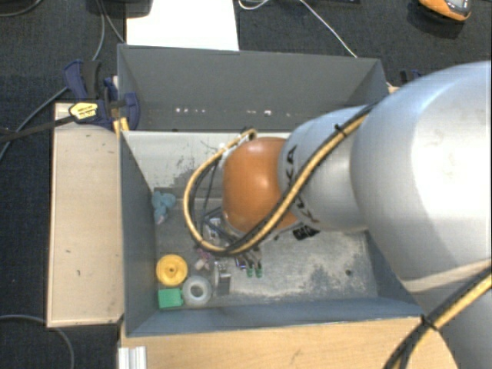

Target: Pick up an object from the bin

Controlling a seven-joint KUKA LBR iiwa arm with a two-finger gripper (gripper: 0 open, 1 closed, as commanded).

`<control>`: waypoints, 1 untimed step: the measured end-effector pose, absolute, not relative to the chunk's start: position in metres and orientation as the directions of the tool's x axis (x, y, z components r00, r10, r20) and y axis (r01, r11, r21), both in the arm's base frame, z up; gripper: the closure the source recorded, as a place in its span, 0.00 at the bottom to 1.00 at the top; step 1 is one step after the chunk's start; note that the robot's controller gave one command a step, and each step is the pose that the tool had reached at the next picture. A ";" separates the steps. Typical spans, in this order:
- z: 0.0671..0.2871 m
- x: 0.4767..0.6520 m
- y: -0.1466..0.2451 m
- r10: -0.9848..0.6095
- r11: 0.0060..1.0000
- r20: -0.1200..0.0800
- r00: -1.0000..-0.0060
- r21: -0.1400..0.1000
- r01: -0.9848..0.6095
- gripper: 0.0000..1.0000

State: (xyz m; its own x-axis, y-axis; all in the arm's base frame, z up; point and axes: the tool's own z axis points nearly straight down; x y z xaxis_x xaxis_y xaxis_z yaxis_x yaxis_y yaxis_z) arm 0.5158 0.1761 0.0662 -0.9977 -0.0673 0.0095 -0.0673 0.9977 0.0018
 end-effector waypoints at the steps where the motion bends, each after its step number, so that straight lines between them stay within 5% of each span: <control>1: 0.152 0.539 0.166 -0.101 0.995 -0.011 -0.995 0.002 -0.101 0.00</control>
Offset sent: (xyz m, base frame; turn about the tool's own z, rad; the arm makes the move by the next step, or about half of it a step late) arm 0.0000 0.0000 0.0000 0.0000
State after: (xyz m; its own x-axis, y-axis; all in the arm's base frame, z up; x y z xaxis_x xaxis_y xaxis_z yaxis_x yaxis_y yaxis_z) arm 0.5392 0.1663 0.1520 -0.9948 -0.1012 -0.0110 -0.1013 0.9949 0.0020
